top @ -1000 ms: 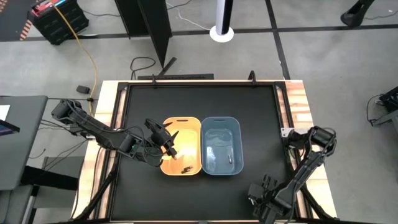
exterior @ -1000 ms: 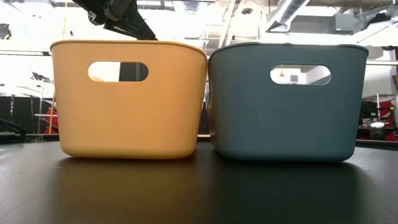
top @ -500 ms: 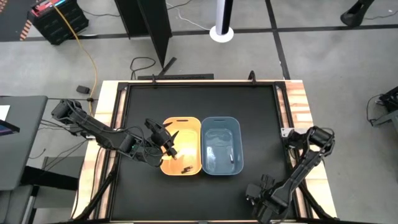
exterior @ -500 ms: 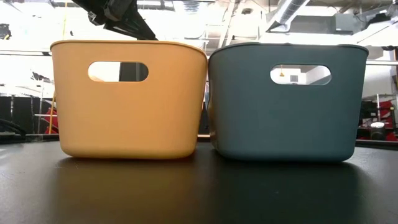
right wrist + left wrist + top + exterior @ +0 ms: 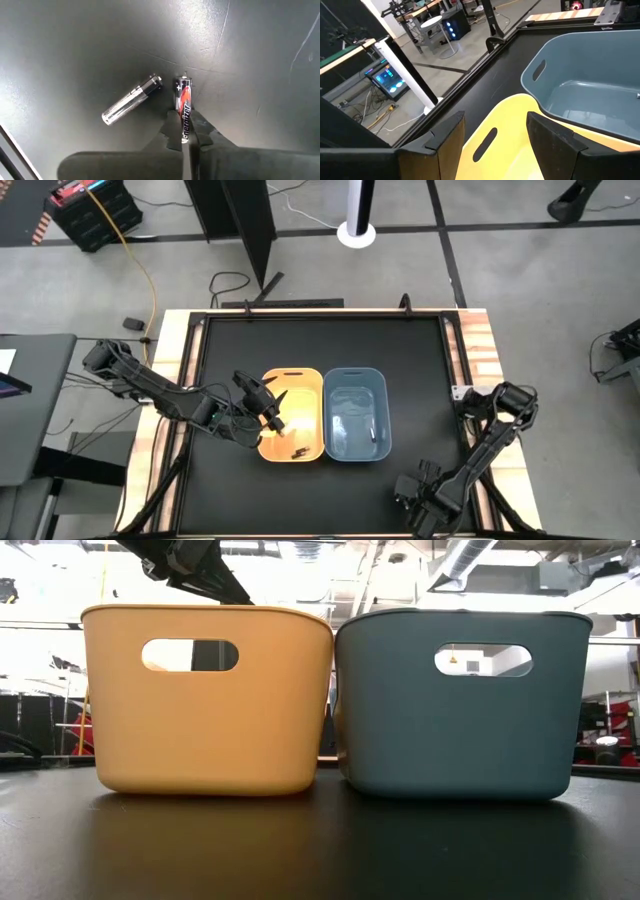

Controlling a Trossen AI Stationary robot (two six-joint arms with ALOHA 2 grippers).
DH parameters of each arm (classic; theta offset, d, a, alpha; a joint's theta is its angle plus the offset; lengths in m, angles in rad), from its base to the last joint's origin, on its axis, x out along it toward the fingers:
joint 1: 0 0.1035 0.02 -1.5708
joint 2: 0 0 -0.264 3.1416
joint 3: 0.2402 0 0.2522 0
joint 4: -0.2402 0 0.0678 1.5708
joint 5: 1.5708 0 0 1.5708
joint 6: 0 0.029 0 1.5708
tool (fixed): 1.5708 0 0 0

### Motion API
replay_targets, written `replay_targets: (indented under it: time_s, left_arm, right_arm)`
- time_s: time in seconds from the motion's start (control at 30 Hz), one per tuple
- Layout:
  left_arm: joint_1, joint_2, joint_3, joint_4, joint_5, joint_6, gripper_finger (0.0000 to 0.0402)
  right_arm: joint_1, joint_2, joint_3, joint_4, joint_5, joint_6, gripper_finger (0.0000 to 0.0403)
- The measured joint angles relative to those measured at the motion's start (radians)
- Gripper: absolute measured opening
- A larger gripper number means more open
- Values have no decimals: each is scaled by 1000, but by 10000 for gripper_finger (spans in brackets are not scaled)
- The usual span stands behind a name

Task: Sort batteries
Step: Put the top silver battery into the blue bin

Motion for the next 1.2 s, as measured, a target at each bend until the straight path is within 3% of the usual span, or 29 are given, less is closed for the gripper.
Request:
replay_targets:
  time_s: [0.97, 1.2]
  left_arm:
    - [0, 0, 0, 0, 0, 0, 207]
    - [0, 0, 0, 0, 0, 0, 207]
  right_arm:
    - [0, -31, -3, -33, 59, 8, 0]
    - [-8, -31, -2, -3, 32, -16, 37]
